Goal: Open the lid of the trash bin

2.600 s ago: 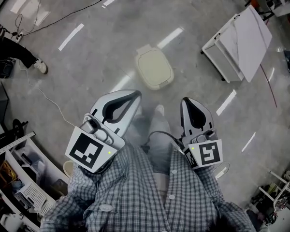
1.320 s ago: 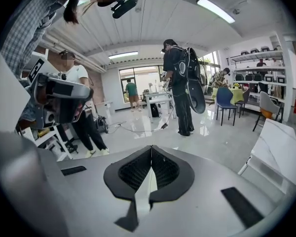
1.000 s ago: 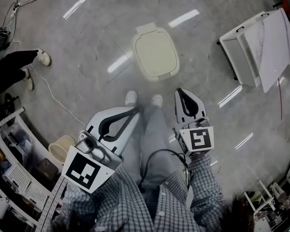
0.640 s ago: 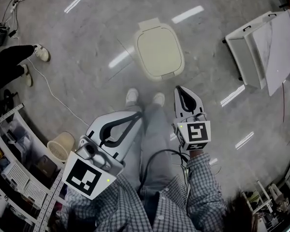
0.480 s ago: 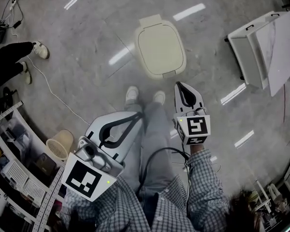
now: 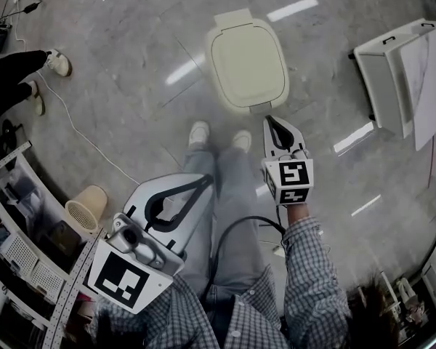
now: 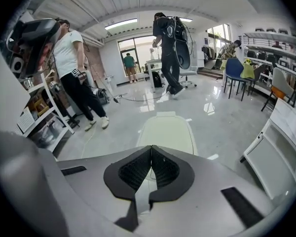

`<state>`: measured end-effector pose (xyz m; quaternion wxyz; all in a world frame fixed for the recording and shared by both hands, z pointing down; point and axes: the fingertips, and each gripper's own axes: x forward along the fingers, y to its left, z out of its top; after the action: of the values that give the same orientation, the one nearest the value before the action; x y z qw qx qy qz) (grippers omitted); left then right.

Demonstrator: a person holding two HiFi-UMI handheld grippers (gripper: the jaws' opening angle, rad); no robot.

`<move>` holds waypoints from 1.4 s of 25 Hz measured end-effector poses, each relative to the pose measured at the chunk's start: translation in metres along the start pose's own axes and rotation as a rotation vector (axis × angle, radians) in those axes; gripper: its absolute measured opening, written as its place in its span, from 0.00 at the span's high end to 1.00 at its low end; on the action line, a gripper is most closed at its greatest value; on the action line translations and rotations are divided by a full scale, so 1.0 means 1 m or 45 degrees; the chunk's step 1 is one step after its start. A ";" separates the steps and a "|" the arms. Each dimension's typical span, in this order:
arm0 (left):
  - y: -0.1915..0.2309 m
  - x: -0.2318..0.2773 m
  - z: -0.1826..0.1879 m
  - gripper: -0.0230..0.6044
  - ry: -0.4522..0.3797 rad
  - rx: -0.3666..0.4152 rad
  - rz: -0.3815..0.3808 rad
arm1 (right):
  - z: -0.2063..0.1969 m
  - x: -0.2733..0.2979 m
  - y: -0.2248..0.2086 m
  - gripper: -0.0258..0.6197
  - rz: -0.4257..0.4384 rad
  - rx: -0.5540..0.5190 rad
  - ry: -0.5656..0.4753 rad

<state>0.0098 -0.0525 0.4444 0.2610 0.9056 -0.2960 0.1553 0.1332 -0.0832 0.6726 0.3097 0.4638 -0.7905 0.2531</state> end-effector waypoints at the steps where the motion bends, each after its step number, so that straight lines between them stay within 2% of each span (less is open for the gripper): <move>1: 0.001 0.001 -0.003 0.96 0.005 -0.004 0.004 | -0.006 0.004 0.000 0.93 0.004 0.000 0.014; 10: 0.006 0.007 -0.020 0.96 0.031 -0.039 0.037 | -0.041 0.035 -0.002 0.93 0.027 -0.006 0.108; 22: 0.003 0.018 -0.023 0.96 0.028 -0.050 0.036 | -0.082 0.066 -0.017 0.93 -0.001 -0.019 0.265; 35: 0.002 0.021 -0.027 0.96 0.049 -0.064 0.022 | -0.098 0.077 -0.015 0.93 0.034 -0.066 0.328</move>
<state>0.0215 -0.0476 0.4763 0.2879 0.8931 -0.3024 0.1674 0.1429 -0.0670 0.7969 0.4173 0.4089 -0.7564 0.2941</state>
